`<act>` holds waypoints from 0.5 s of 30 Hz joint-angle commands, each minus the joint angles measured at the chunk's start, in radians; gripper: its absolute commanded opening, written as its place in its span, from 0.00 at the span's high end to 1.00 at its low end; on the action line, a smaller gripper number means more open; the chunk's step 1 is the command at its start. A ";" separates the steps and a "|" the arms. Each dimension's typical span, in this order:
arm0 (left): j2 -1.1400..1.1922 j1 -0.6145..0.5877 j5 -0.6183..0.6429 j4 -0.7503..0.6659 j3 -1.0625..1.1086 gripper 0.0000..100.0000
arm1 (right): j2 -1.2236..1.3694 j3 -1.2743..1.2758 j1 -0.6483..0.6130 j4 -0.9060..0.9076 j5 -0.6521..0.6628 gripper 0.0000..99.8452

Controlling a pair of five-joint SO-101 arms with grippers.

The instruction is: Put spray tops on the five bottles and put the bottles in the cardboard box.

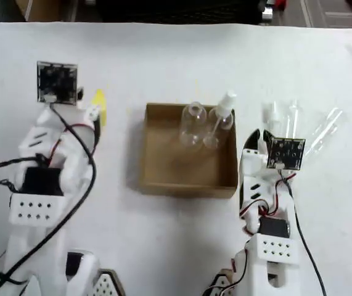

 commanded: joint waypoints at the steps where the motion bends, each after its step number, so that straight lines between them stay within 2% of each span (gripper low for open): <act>1: -0.028 -0.024 0.012 -0.143 0.173 0.88 | -0.018 -0.011 0.010 -0.016 0.006 0.96; 7: -0.021 -0.024 0.014 -0.400 0.348 0.88 | -0.028 -0.044 0.048 0.025 0.009 0.96; 11: -0.019 -0.022 0.014 -0.563 0.433 0.88 | -0.099 -0.141 0.070 0.251 0.000 0.96; 15: -0.019 0.005 0.008 -0.624 0.479 0.88 | -0.203 -0.195 0.070 0.421 0.000 0.97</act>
